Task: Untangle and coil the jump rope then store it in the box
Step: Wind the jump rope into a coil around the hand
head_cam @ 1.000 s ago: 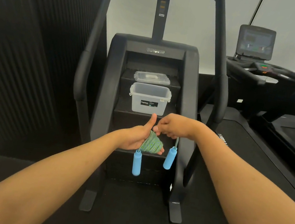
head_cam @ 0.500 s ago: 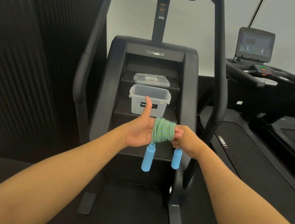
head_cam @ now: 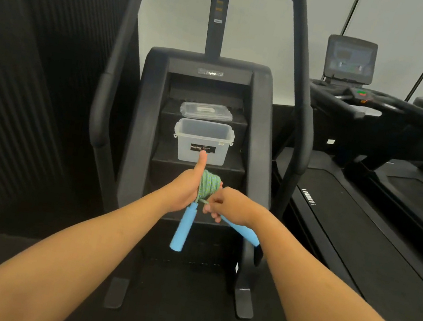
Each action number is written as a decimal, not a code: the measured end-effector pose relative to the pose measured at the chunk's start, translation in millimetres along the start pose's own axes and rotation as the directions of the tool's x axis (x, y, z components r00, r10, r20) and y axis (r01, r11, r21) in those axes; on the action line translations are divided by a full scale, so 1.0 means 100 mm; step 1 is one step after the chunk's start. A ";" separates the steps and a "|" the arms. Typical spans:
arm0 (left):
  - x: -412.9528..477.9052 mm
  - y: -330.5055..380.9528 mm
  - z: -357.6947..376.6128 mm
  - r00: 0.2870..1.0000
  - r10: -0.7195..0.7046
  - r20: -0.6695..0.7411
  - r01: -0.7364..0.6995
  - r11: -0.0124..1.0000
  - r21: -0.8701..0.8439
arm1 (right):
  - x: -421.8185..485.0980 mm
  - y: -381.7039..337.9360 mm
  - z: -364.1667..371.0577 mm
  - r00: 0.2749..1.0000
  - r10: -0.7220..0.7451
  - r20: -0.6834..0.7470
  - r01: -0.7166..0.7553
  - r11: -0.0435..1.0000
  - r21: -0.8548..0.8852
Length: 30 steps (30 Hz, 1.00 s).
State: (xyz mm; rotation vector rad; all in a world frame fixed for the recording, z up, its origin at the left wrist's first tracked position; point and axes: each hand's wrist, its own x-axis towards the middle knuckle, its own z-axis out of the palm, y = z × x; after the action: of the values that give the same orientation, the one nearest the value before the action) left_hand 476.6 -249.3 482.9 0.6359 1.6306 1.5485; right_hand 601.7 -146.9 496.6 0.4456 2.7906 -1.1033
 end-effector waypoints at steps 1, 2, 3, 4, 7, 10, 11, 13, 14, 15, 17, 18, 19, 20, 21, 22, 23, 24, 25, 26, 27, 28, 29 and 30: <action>0.00 -0.02 -0.01 1.000 -0.020 -0.004 0.020 0.994 0.112 | 0.01 -0.03 -0.04 1.000 0.000 0.007 0.001 0.998 -0.062; -0.02 -0.02 -0.02 0.999 -0.034 0.006 0.031 0.972 0.234 | 0.02 -0.06 -0.08 1.000 0.001 0.016 0.001 0.992 -0.126; -0.05 0.00 0.00 0.998 -0.047 0.036 0.031 0.936 0.350 | 0.03 -0.09 -0.12 1.000 0.005 0.025 0.000 0.982 -0.190; -0.07 0.02 0.02 0.996 -0.055 0.076 0.015 0.894 0.447 | 0.04 -0.11 -0.16 1.000 0.006 0.031 0.002 0.970 -0.244; -0.10 0.07 0.07 0.987 -0.062 0.151 -0.038 0.813 0.581 | 0.03 -0.20 -0.24 1.000 0.018 0.024 -0.007 0.924 -0.382; -0.06 0.09 0.04 0.978 -0.105 0.181 -0.024 0.803 0.596 | 0.01 -0.27 -0.29 1.000 -0.007 -0.017 -0.003 0.846 -0.534; -0.05 0.10 0.01 0.963 -0.137 0.232 -0.015 0.833 0.552 | 0.01 -0.28 -0.29 0.999 -0.024 -0.040 -0.004 0.806 -0.592; -0.04 0.12 -0.04 0.924 -0.191 0.332 0.031 0.900 0.434 | -0.01 -0.28 -0.29 0.995 -0.071 -0.075 0.000 0.729 -0.685; -0.03 0.13 -0.07 0.907 -0.201 0.369 0.044 0.918 0.393 | -0.02 -0.27 -0.29 0.992 -0.099 -0.083 0.010 0.703 -0.711; -0.03 0.15 -0.10 0.893 -0.207 0.401 0.050 0.928 0.368 | -0.02 -0.27 -0.29 0.988 -0.127 -0.088 0.023 0.686 -0.728; -0.06 0.19 -0.14 0.872 -0.207 0.443 0.049 0.939 0.342 | -0.04 -0.26 -0.28 0.980 -0.176 -0.090 0.049 0.656 -0.753; -0.08 0.20 -0.15 0.862 -0.207 0.462 0.053 0.944 0.325 | -0.05 -0.26 -0.28 0.977 -0.191 -0.094 0.055 0.655 -0.754; -0.08 0.20 -0.17 0.846 -0.220 0.485 0.060 0.944 0.323 | -0.06 -0.26 -0.29 0.976 -0.199 -0.093 0.065 0.666 -0.743; -0.10 0.19 -0.18 0.822 -0.245 0.514 0.069 0.939 0.338 | -0.06 -0.26 -0.30 0.977 -0.195 -0.086 0.071 0.678 -0.732; -0.10 0.18 -0.18 0.795 -0.279 0.538 0.079 0.928 0.365 | -0.06 -0.26 -0.31 0.981 -0.182 -0.070 0.075 0.685 -0.724; -0.11 0.16 -0.17 0.774 -0.309 0.552 0.083 0.914 0.396 | -0.06 -0.26 -0.32 0.985 -0.163 -0.048 0.078 0.683 -0.726; -0.10 0.13 -0.17 0.765 -0.328 0.555 0.075 0.900 0.429 | -0.07 -0.26 -0.32 0.988 -0.154 -0.029 0.084 0.675 -0.733; -0.09 0.10 -0.18 0.762 -0.337 0.553 0.066 0.890 0.452 | -0.06 -0.25 -0.33 0.988 -0.152 -0.015 0.091 0.667 -0.740; -0.08 0.08 -0.18 0.762 -0.342 0.550 0.065 0.885 0.460 | -0.06 -0.25 -0.33 0.988 -0.155 -0.009 0.098 0.662 -0.743; -0.08 0.07 -0.18 0.764 -0.346 0.545 0.074 0.886 0.459 | -0.06 -0.24 -0.33 0.986 -0.166 -0.007 0.105 0.659 -0.745; -0.08 0.06 -0.18 0.765 -0.350 0.541 0.090 0.889 0.449 | -0.06 -0.24 -0.32 0.982 -0.186 -0.013 0.114 0.657 -0.745; -0.09 0.06 -0.18 0.770 -0.351 0.533 0.104 0.893 0.437 | -0.05 -0.23 -0.31 0.977 -0.211 -0.027 0.120 0.655 -0.746; -0.09 0.06 -0.20 0.777 -0.347 0.525 0.112 0.897 0.427 | -0.05 -0.24 -0.30 0.971 -0.235 -0.047 0.123 0.654 -0.746; -0.09 0.06 -0.21 0.786 -0.340 0.516 0.117 0.902 0.415 | -0.05 -0.24 -0.28 0.963 -0.260 -0.068 0.124 0.655 -0.746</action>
State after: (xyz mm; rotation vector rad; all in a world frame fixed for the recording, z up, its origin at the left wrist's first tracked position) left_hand 463.5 -268.3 489.8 0.9547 1.4439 0.7532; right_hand 599.2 -146.2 533.8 0.1404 3.1517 0.1481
